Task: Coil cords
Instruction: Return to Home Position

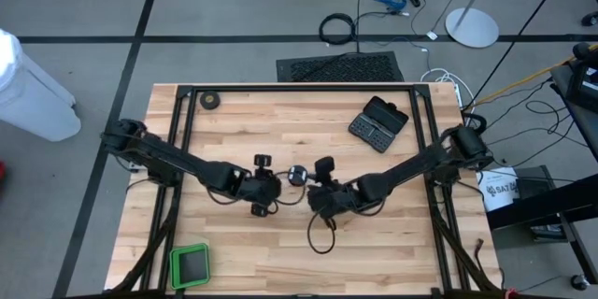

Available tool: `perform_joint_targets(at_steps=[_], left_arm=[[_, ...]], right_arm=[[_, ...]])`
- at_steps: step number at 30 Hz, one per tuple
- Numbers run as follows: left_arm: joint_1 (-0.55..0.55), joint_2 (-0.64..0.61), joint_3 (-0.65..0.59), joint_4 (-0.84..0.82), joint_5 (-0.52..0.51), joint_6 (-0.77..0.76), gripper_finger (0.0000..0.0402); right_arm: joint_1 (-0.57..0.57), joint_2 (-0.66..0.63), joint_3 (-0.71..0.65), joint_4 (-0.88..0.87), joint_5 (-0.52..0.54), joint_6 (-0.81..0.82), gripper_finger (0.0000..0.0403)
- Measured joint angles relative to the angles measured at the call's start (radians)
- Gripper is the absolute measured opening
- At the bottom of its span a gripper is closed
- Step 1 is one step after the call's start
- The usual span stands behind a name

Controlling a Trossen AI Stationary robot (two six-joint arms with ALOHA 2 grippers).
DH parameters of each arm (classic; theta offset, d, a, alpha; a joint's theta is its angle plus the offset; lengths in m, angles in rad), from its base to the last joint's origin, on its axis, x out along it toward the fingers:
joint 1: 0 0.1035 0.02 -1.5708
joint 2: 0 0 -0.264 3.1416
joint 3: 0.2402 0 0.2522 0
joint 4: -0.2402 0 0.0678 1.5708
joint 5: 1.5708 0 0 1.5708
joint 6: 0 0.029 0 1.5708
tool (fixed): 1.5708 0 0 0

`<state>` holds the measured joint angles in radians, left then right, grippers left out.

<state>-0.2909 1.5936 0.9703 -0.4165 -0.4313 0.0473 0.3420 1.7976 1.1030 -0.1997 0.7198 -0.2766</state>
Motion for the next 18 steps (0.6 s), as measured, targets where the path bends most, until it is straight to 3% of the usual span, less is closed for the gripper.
perform_joint_targets(at_steps=[8,13,18], left_arm=[[-0.015,-0.233,0.0,-0.081,0.005,-0.231,0.0127],[-0.034,-0.36,0.0,-0.106,-0.002,-0.31,0.0126],[-0.049,-0.441,0.0,-0.112,-0.006,-0.323,0.0092]], right_arm=[[0.005,-0.219,0.0,-0.112,-0.162,0.197,0.0126],[0.007,-0.341,0.0,-0.168,-0.199,0.277,0.0103],[0.007,-0.429,0.0,-0.225,-0.265,0.3,0.0072]])
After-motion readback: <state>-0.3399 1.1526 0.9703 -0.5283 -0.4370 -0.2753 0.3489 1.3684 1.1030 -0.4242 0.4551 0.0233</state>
